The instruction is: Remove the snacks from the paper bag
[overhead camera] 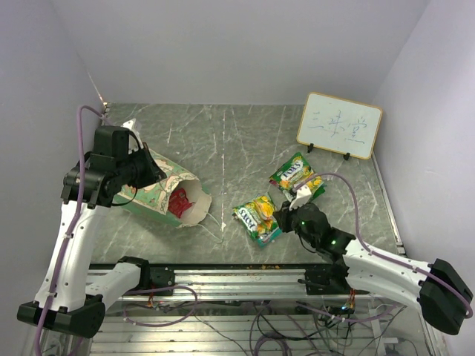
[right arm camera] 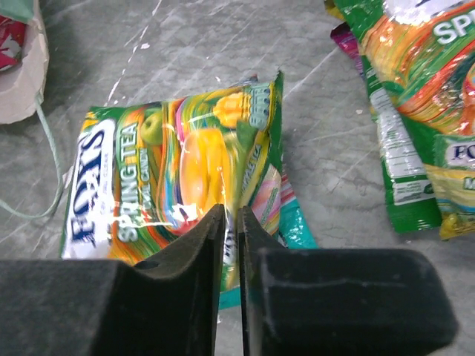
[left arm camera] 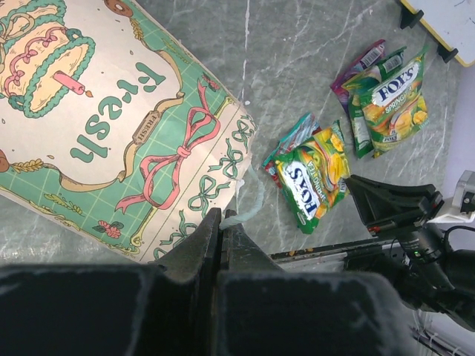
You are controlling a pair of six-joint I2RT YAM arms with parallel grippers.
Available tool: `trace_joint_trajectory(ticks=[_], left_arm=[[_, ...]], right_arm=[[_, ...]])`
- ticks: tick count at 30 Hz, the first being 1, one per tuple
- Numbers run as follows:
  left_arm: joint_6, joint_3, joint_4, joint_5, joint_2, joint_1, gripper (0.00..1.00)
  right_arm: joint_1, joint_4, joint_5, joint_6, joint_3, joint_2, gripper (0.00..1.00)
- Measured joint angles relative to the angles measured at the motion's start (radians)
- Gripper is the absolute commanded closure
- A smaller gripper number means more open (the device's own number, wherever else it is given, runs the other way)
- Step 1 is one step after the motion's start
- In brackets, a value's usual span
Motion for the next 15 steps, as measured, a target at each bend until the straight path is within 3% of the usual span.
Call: trace_joint_trajectory(ticks=[10,15], left_arm=[[0.011,0.0,0.0,0.002,0.0,0.0,0.93],[0.015,0.008,-0.003,0.006,0.003,0.0,0.93]], right_arm=[[-0.001,-0.126,0.013,0.008,0.123,0.033,0.64],[0.007,-0.105,-0.073,-0.122,0.242,0.101,0.57]])
